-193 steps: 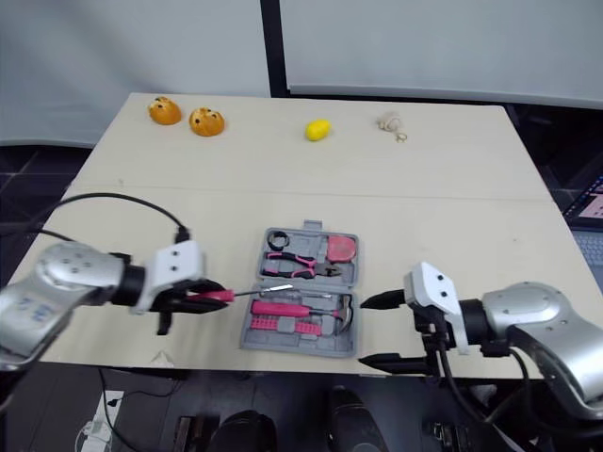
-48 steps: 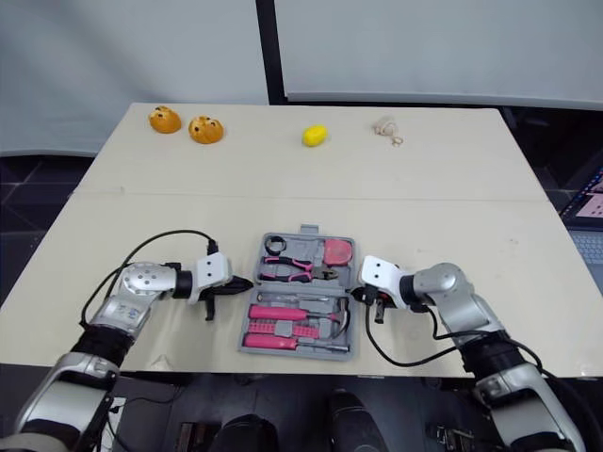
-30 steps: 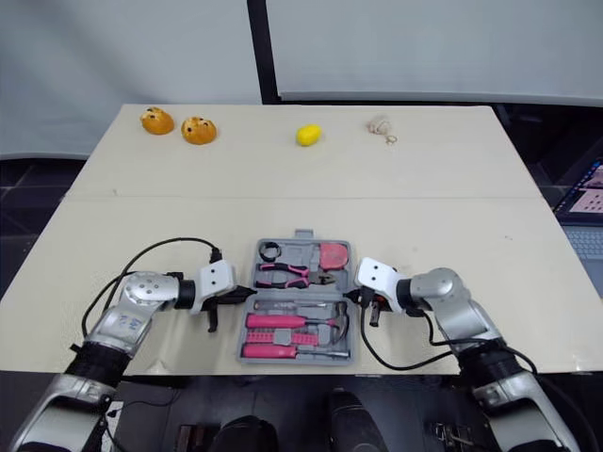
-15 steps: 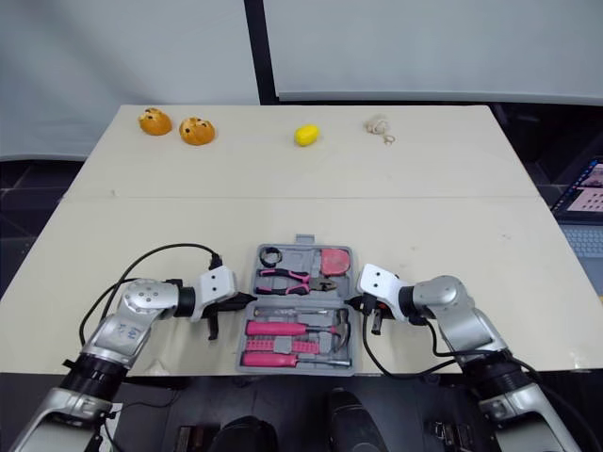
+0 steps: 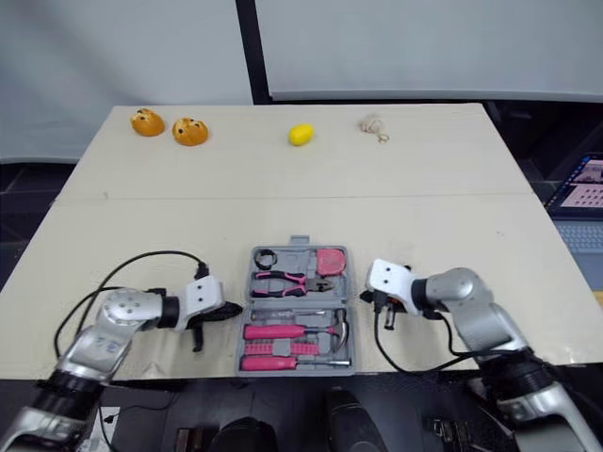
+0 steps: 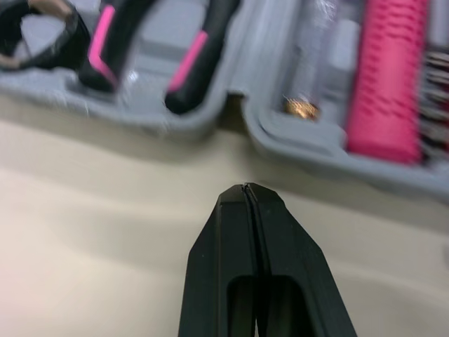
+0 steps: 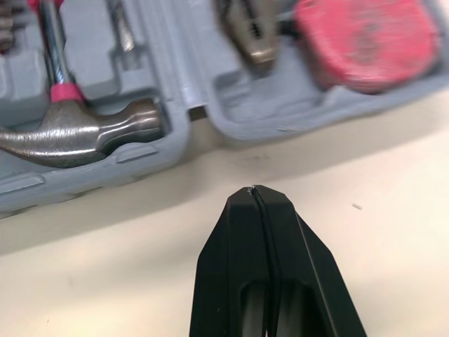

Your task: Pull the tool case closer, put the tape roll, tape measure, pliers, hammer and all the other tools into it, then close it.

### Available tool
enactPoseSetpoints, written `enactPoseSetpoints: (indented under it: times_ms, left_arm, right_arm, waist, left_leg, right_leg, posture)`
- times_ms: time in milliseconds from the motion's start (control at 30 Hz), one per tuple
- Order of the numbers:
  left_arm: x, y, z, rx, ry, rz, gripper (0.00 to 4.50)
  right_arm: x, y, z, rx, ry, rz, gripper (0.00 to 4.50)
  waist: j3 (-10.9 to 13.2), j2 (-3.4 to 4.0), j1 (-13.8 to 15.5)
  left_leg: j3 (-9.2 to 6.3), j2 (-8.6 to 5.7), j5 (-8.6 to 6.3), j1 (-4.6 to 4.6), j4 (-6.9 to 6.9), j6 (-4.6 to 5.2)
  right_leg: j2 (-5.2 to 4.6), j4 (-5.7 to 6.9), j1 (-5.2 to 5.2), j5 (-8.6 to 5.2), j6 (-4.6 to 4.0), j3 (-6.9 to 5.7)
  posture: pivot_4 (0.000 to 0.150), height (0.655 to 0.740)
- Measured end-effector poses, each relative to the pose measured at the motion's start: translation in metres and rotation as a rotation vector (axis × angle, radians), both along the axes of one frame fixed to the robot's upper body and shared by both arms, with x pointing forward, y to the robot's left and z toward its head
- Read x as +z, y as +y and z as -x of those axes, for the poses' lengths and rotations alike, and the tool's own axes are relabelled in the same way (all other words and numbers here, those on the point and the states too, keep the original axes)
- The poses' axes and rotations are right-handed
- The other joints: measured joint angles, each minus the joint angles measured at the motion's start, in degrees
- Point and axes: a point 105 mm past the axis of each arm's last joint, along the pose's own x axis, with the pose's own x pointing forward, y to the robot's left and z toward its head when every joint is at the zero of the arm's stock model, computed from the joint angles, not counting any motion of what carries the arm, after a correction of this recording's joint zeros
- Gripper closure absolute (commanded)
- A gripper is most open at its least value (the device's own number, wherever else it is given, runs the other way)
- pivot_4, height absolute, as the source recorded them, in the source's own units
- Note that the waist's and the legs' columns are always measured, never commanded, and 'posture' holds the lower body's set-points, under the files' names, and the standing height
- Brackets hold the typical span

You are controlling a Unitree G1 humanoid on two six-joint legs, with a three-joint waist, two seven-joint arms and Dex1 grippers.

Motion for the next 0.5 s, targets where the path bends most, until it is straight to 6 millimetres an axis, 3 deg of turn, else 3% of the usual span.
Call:
enactPoseSetpoints:
  times_ms: [133,233,333,500]
  left_arm:
    - [0.021,-0.024,0.031,-0.157,0.019,0.129,4.50]
    - [0.023,-0.045,0.042,-0.230,0.030,0.199,4.50]
    - [0.013,-0.066,0.044,-0.255,0.062,0.260,4.50]
    - [-0.009,-0.061,0.032,-0.185,0.128,0.245,4.50]
  right_arm:
    - [0.007,-0.003,0.006,-0.075,0.094,-0.117,3.19]
    - [0.015,0.001,0.004,-0.162,0.209,-0.286,1.59]
    - [0.017,0.013,-0.001,-0.235,0.356,-0.443,0.03]
    - [0.010,0.016,-0.013,-0.380,0.561,-0.568,0.03]
  waist:
    - [0.01,-0.01,0.23]
    - [0.00,-0.01,0.27]
    - [0.01,-0.02,0.09]
    - [0.01,-0.01,-0.06]
  left_leg:
    - [-0.01,-0.02,-0.01,-0.05,0.04,0.01]
    - [-0.07,-0.05,-0.01,-0.03,0.06,0.01]
    - [-0.08,-0.06,-0.01,-0.02,0.06,0.01]
    - [-0.08,-0.05,0.00,-0.07,-0.01,0.00]
  right_leg:
    - [-0.02,-0.06,0.03,0.01,0.02,0.02]
    - [-0.02,-0.04,0.09,0.02,0.04,0.01]
    - [0.03,-0.05,0.09,0.03,0.05,0.04]
    - [0.13,-0.08,0.00,0.03,0.04,0.14]
  posture:
    - [0.150,0.7400]
    - [0.150,0.7400]
    - [0.150,0.7400]
    - [0.150,0.7400]
